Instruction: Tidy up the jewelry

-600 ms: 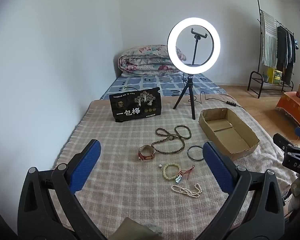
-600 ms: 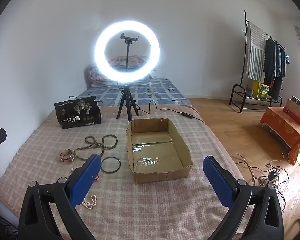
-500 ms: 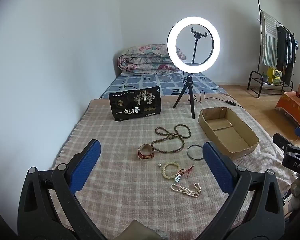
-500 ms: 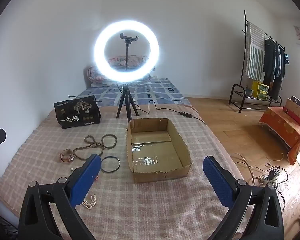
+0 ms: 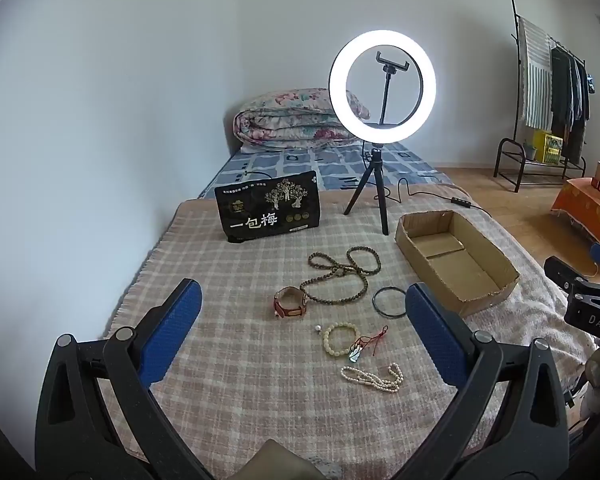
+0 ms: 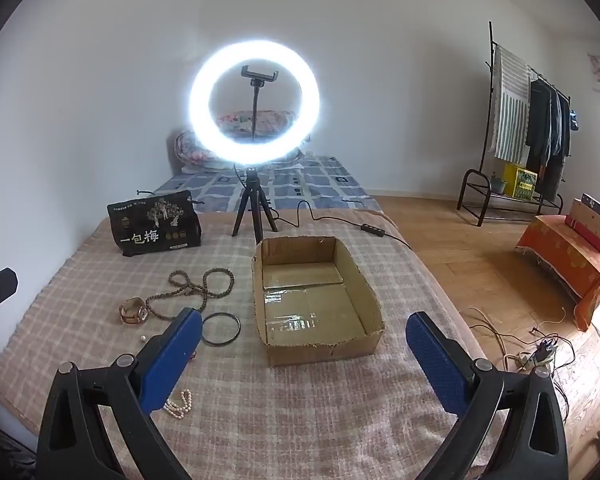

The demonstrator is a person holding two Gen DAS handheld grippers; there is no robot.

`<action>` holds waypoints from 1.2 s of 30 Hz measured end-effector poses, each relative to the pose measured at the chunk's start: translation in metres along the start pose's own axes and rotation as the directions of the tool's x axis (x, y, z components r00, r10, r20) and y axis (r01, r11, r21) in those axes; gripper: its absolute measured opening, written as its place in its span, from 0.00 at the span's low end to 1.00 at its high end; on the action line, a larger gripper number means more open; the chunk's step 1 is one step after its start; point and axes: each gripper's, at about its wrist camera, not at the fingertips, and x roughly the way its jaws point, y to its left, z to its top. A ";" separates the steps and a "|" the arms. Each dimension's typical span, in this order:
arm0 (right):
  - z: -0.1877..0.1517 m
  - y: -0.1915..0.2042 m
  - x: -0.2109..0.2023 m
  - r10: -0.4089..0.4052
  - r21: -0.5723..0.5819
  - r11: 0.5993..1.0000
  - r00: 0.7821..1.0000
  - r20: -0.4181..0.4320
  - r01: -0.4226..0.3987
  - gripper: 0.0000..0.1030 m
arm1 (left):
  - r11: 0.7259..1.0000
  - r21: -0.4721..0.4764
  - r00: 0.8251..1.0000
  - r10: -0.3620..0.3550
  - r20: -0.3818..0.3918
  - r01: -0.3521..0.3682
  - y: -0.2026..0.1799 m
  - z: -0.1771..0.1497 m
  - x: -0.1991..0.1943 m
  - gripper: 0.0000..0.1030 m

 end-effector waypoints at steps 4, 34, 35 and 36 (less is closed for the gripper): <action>-0.001 -0.001 -0.001 0.002 0.001 1.000 1.000 0.000 -0.002 1.00 | 1.000 -0.006 1.000 0.002 0.002 -0.002 0.002 -0.002 0.003 1.00; 0.000 0.004 0.003 -0.007 0.001 1.000 1.000 -0.002 0.007 1.00 | 1.000 -0.008 1.000 0.007 0.021 -0.007 0.007 0.008 -0.007 1.00; 0.000 0.004 0.003 -0.006 0.001 1.000 1.000 -0.002 0.006 1.00 | 1.000 -0.008 1.000 0.007 0.021 -0.007 0.007 0.009 -0.008 1.00; 0.001 0.004 0.003 -0.007 -0.001 1.000 1.000 -0.001 0.007 1.00 | 1.000 -0.008 1.000 0.006 0.020 -0.006 0.007 0.010 -0.008 1.00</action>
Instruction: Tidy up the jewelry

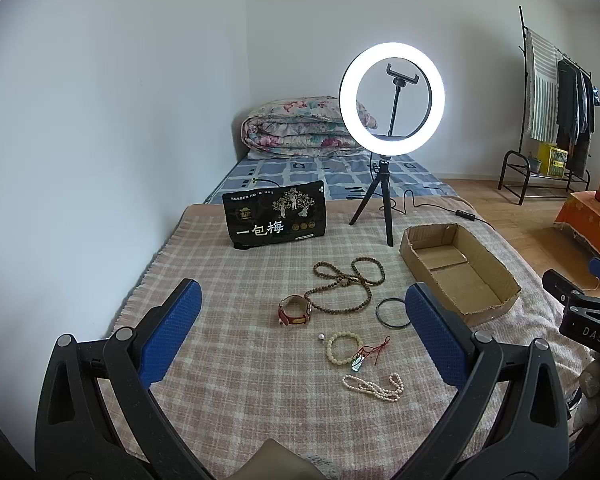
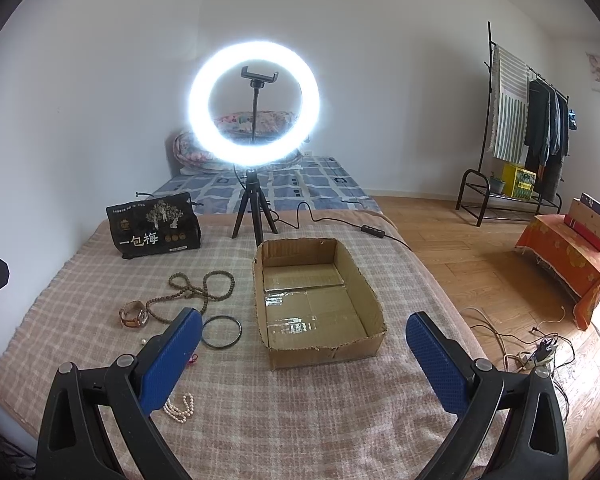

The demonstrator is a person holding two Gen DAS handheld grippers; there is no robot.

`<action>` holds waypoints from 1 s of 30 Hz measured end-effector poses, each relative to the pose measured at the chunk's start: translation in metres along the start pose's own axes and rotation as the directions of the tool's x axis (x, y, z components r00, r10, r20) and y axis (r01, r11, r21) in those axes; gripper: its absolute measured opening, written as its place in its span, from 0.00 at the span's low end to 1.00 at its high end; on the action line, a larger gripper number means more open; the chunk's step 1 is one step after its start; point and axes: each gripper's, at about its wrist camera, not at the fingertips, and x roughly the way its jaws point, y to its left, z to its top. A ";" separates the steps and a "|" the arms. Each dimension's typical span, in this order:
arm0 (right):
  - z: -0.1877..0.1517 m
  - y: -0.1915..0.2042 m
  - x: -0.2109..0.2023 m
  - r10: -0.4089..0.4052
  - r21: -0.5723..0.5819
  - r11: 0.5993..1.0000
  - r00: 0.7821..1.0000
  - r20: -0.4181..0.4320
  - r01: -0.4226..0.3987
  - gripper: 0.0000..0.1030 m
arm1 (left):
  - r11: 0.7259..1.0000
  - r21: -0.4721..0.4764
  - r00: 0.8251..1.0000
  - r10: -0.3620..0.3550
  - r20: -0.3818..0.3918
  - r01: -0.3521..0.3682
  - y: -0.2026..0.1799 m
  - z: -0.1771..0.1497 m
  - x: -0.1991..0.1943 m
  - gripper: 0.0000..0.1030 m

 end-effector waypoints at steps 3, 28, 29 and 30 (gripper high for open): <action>0.000 0.000 0.000 0.000 0.001 1.000 1.000 0.001 0.000 1.00 | 1.000 -0.001 1.000 -0.001 -0.001 0.001 0.001 0.003 -0.001 1.00; 0.001 0.004 0.020 0.018 -0.006 1.000 0.998 -0.062 -0.018 1.00 | 1.000 -0.010 0.981 -0.029 -0.191 0.028 0.014 -0.008 0.055 1.00; 0.001 0.004 0.023 0.023 -0.008 1.000 0.997 -0.072 -0.023 1.00 | 0.999 -0.014 0.979 -0.031 -0.201 0.029 0.018 -0.008 0.059 1.00; 0.001 0.005 0.025 0.026 -0.011 1.000 0.997 -0.078 -0.027 1.00 | 0.999 -0.019 0.976 -0.034 -0.216 0.030 0.022 -0.007 0.064 1.00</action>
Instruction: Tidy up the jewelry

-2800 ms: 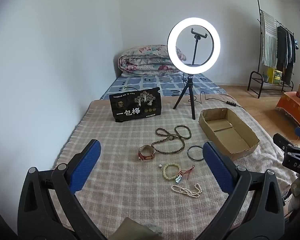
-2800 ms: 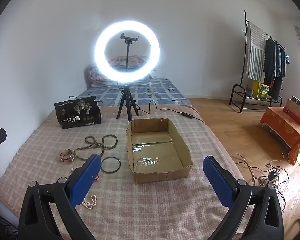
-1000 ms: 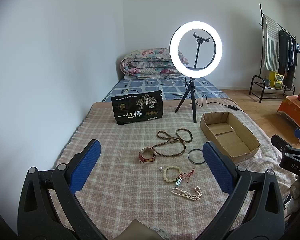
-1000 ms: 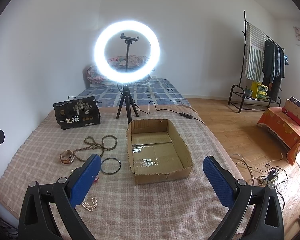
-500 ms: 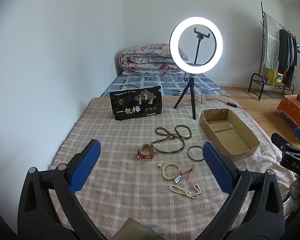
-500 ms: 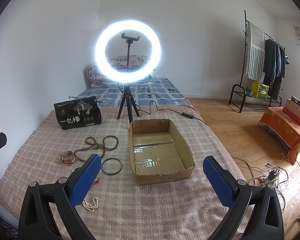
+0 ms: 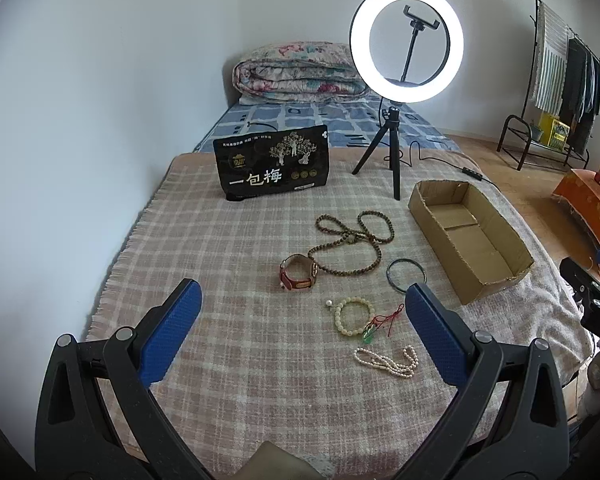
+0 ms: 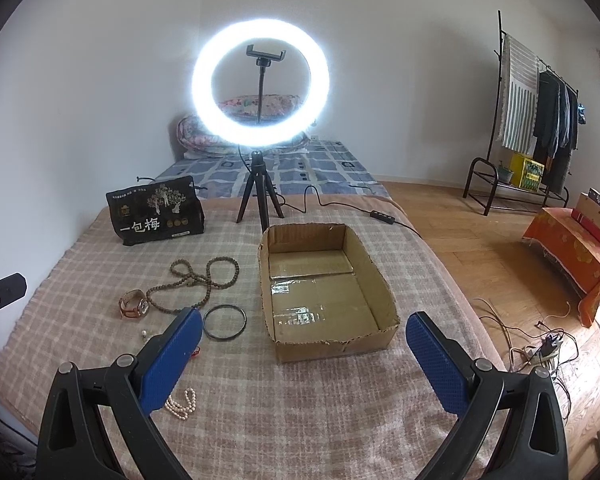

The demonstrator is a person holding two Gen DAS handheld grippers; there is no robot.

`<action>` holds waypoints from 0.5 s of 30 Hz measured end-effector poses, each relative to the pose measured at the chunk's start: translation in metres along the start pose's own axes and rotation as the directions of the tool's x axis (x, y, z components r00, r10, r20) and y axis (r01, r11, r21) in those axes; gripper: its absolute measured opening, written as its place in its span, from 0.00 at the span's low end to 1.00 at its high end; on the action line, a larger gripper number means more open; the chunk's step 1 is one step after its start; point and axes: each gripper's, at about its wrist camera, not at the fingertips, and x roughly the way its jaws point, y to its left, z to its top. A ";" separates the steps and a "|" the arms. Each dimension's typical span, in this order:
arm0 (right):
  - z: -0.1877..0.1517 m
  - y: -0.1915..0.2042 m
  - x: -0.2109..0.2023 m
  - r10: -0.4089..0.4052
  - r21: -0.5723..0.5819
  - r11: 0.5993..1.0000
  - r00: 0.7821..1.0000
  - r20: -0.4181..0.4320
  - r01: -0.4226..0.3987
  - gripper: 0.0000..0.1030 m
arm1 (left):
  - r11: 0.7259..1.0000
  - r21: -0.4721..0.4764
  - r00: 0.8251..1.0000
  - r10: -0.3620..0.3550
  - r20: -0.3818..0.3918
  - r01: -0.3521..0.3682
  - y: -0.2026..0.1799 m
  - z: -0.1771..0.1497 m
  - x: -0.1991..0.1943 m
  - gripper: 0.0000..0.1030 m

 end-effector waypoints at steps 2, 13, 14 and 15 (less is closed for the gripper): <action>0.000 0.002 0.006 0.011 -0.010 1.000 1.000 -0.019 -0.011 1.00 | 1.000 -0.012 1.000 0.003 -0.028 -0.003 0.009 0.003 0.009 1.00; -0.002 0.021 0.047 0.209 -0.081 0.972 0.970 -0.127 -0.220 1.00 | 0.999 -0.020 0.997 0.031 -0.065 -0.033 0.036 0.025 0.048 1.00; -0.003 0.024 0.052 0.239 -0.081 0.965 0.962 -0.133 -0.251 1.00 | 1.000 -0.010 0.998 0.028 -0.050 -0.029 0.036 0.026 0.050 1.00; -0.004 0.027 0.056 0.265 -0.081 0.957 0.954 -0.140 -0.278 1.00 | 1.000 0.001 0.999 0.028 -0.045 -0.028 0.035 0.026 0.053 1.00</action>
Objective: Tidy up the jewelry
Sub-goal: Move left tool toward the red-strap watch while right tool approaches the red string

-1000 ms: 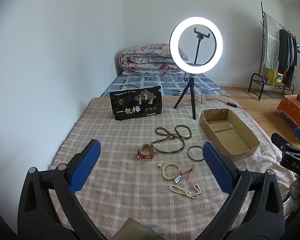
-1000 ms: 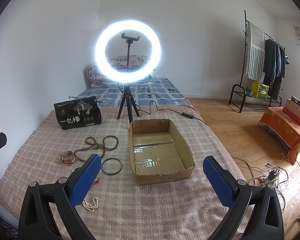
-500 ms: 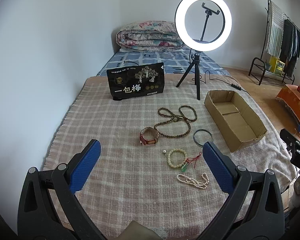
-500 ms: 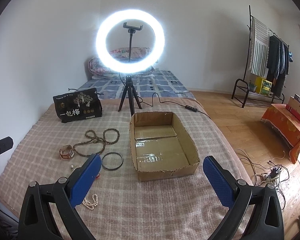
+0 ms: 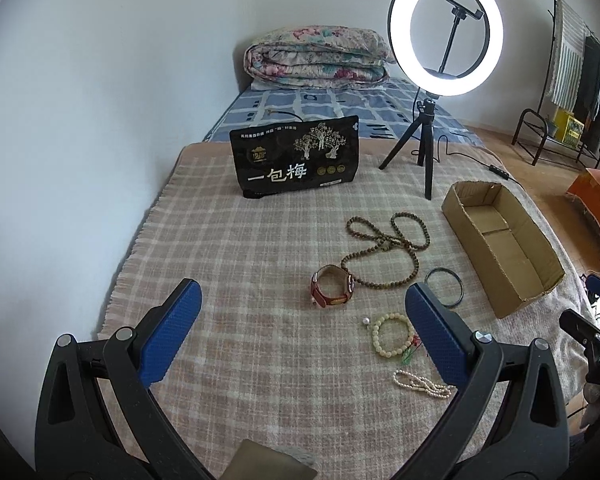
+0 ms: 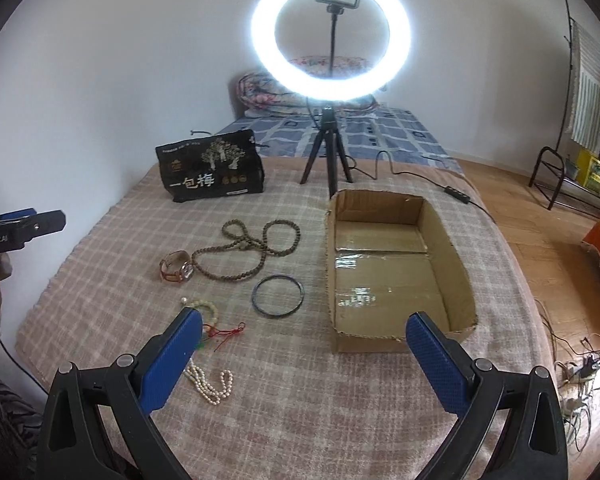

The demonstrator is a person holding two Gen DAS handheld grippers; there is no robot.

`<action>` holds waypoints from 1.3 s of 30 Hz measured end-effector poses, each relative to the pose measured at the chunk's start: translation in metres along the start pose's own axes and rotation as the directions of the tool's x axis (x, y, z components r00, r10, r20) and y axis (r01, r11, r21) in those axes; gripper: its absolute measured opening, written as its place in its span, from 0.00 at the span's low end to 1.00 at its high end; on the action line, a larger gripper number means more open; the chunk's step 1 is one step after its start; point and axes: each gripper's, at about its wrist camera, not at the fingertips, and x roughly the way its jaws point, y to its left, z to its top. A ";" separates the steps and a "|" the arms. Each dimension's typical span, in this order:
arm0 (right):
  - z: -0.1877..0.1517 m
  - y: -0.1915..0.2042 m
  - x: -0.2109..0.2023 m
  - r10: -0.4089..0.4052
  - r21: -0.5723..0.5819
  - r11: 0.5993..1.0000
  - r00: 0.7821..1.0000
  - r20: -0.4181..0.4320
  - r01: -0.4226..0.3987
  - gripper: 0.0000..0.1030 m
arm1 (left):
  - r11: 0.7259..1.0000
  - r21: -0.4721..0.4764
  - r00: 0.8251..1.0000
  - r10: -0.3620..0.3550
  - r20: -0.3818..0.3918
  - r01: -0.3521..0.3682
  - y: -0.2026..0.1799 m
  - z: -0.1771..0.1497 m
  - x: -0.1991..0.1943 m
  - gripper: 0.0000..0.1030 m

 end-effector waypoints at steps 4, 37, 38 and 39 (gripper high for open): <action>-0.006 0.005 0.021 0.048 -0.010 0.999 0.998 -0.051 -0.049 1.00 | 1.000 0.023 0.999 0.017 -0.045 -0.016 -0.003 -0.007 0.022 1.00; -0.054 0.028 0.102 0.171 -0.088 0.971 0.905 -0.389 -0.221 0.74 | 0.975 -0.139 0.920 -0.211 -0.331 0.174 0.006 -0.033 0.106 0.60; -0.053 0.026 0.104 0.175 -0.073 0.973 0.903 -0.391 -0.220 0.74 | 0.975 -0.148 0.921 -0.204 -0.332 0.163 0.010 -0.030 0.110 0.57; -0.053 0.025 0.105 0.181 -0.059 0.974 0.902 -0.392 -0.221 0.73 | 0.975 -0.157 0.920 -0.200 -0.337 0.155 0.014 -0.028 0.114 0.51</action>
